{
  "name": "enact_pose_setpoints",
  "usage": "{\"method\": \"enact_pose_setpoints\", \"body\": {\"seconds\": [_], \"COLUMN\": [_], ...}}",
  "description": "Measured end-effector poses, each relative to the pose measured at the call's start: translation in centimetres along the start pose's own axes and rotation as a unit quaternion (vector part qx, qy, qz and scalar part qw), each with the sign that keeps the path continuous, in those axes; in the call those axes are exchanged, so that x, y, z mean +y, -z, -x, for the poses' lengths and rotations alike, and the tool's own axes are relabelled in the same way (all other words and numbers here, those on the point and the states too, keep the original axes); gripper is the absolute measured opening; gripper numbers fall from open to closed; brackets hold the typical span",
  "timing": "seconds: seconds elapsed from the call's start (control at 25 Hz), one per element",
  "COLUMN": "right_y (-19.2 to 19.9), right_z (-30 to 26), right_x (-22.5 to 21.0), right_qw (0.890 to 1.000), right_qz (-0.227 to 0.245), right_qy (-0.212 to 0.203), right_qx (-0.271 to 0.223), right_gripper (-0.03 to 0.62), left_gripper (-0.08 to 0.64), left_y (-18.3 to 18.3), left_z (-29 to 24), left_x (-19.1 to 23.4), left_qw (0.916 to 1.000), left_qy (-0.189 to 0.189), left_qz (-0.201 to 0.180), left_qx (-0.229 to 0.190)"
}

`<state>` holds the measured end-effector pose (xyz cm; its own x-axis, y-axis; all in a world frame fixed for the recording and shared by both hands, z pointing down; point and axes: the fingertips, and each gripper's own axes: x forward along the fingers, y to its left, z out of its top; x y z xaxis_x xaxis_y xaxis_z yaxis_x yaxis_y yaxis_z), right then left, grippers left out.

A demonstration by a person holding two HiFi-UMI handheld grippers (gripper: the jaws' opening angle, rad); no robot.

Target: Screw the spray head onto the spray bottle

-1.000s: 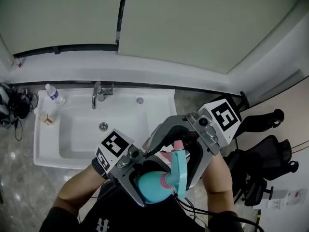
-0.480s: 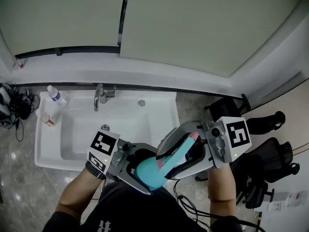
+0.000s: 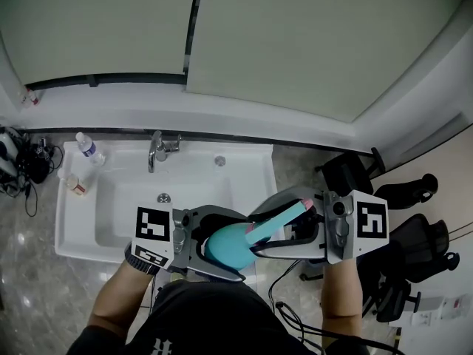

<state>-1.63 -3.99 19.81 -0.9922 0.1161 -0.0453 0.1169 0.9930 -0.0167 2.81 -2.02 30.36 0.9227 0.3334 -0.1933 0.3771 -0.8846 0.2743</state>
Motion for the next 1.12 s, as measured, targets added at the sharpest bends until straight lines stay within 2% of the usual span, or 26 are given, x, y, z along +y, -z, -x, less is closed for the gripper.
{"method": "enact_pose_setpoints", "body": {"seconds": [0.28,0.64,0.96,1.12], "right_y": [0.7,1.1,2.4,3.1], "right_z": [0.5,1.1,2.1,2.9], "right_x": [-1.0,-2.0,-3.8,-4.9], "right_qw": [0.999,0.995,0.986,0.977], "right_qz": [-0.005,-0.011,-0.032,-0.053], "right_qy": [0.048,0.101,0.166,0.205], "right_qx": [0.004,0.001,0.015,0.013], "right_gripper": [0.137,0.137,0.135,0.135], "left_gripper": [0.430,0.430,0.430,0.430], "left_y": [0.5,0.8,1.1,1.1], "left_z": [0.5,1.0,1.9,2.3], "left_x": [1.5,3.1,5.2,6.5], "left_qw": [0.9969,0.9868,0.9683,0.9527], "left_qy": [-0.065,-0.135,-0.214,-0.262], "left_qz": [-0.029,-0.068,-0.096,-0.112], "left_qx": [0.032,0.058,0.086,0.105]}}
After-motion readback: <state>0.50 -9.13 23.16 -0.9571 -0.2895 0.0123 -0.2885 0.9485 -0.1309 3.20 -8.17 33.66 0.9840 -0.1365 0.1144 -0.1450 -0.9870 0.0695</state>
